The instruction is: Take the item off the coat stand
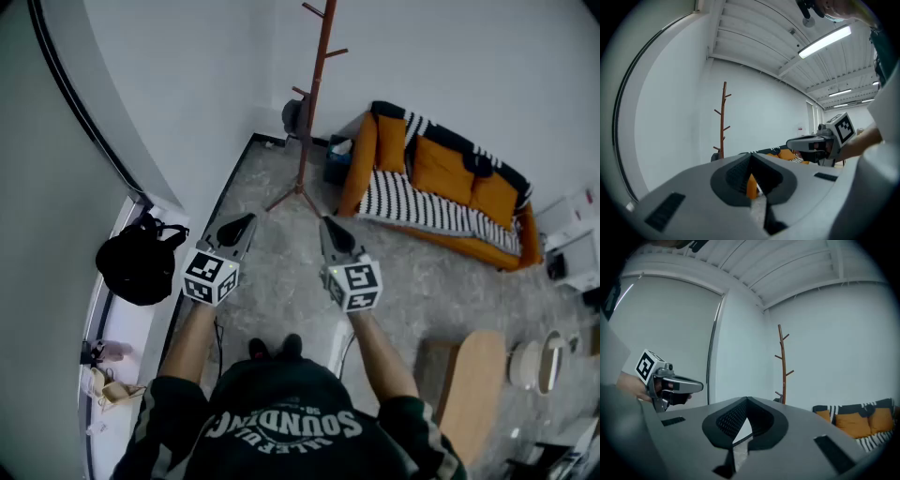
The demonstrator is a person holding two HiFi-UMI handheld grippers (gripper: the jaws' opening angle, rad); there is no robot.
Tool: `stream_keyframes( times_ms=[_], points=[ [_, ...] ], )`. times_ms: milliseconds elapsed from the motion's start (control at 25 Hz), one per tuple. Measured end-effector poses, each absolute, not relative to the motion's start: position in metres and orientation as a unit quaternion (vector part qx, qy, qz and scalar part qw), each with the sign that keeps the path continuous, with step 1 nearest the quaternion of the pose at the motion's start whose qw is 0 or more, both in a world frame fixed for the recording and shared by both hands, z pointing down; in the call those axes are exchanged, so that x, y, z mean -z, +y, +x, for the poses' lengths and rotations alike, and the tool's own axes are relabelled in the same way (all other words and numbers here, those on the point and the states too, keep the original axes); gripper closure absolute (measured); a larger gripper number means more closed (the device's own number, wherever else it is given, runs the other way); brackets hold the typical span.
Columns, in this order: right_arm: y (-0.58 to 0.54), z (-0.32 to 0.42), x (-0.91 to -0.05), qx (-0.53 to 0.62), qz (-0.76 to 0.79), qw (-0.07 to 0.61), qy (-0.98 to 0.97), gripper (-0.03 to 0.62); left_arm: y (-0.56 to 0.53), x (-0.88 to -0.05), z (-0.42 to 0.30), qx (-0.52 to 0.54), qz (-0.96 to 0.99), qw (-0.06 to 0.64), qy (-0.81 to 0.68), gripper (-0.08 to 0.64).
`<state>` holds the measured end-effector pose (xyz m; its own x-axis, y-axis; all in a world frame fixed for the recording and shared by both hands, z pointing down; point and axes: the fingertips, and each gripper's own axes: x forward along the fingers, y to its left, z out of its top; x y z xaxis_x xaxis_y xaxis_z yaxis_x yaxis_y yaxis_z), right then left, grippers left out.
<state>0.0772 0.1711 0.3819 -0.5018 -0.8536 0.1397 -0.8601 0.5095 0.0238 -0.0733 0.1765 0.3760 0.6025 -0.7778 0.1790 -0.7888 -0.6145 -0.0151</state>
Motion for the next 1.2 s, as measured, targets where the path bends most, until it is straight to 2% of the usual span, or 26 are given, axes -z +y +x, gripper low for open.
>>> stream_keyframes(
  times_ms=[360, 1200],
  points=[
    [0.172, 0.085, -0.379, -0.027, 0.492, 0.084, -0.866, 0.594, 0.177, -0.381, -0.06, -0.079, 0.902, 0.039, -0.422, 0.56],
    [0.122, 0.111, -0.391, -0.028, 0.465, 0.055, -0.883, 0.594, 0.137, -0.391, -0.041, -0.088, 0.88, 0.036, -0.466, 0.56]
  ],
)
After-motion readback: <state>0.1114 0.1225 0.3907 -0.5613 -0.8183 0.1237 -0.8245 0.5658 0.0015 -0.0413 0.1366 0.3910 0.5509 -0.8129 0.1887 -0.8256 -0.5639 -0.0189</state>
